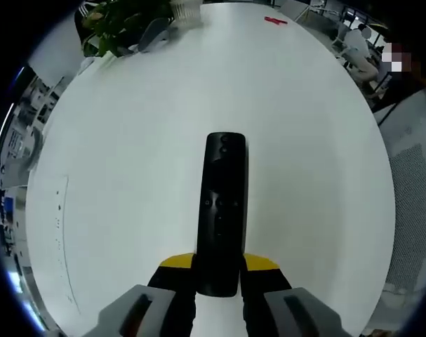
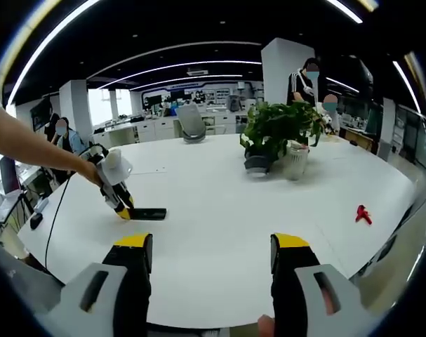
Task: Press the specified remote control buttons in sequence, fully releasing each button before pressing the next.
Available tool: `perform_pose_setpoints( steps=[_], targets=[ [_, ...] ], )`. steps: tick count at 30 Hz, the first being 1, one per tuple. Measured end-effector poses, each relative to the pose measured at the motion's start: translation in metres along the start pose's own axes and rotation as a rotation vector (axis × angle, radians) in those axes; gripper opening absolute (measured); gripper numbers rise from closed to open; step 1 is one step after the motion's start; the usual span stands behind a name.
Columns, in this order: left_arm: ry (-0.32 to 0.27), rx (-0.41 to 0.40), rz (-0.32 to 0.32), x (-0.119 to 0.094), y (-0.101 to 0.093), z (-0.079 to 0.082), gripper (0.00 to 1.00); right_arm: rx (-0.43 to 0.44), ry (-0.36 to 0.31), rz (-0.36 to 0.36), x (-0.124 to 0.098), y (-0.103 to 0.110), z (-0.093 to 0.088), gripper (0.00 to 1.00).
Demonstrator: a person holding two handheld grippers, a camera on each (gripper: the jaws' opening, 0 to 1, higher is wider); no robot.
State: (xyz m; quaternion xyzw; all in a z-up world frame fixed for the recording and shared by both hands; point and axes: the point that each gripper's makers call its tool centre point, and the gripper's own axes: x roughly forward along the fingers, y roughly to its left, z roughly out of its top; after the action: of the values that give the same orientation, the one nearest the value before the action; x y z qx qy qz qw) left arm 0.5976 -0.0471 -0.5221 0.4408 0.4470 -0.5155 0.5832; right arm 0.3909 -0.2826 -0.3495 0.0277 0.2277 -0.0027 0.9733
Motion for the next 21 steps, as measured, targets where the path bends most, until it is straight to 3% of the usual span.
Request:
perform_pose_setpoints(
  steps=[13,21],
  targets=[
    [0.000,-0.017,0.013,-0.003,-0.040,-0.006,0.23,-0.031,0.006,0.014,0.000,0.005,-0.001,0.70],
    [-0.036,-0.030,0.005,-0.005,-0.064,-0.010,0.23,-0.038,0.007,0.016,0.000,0.006,-0.001,0.69]
  ],
)
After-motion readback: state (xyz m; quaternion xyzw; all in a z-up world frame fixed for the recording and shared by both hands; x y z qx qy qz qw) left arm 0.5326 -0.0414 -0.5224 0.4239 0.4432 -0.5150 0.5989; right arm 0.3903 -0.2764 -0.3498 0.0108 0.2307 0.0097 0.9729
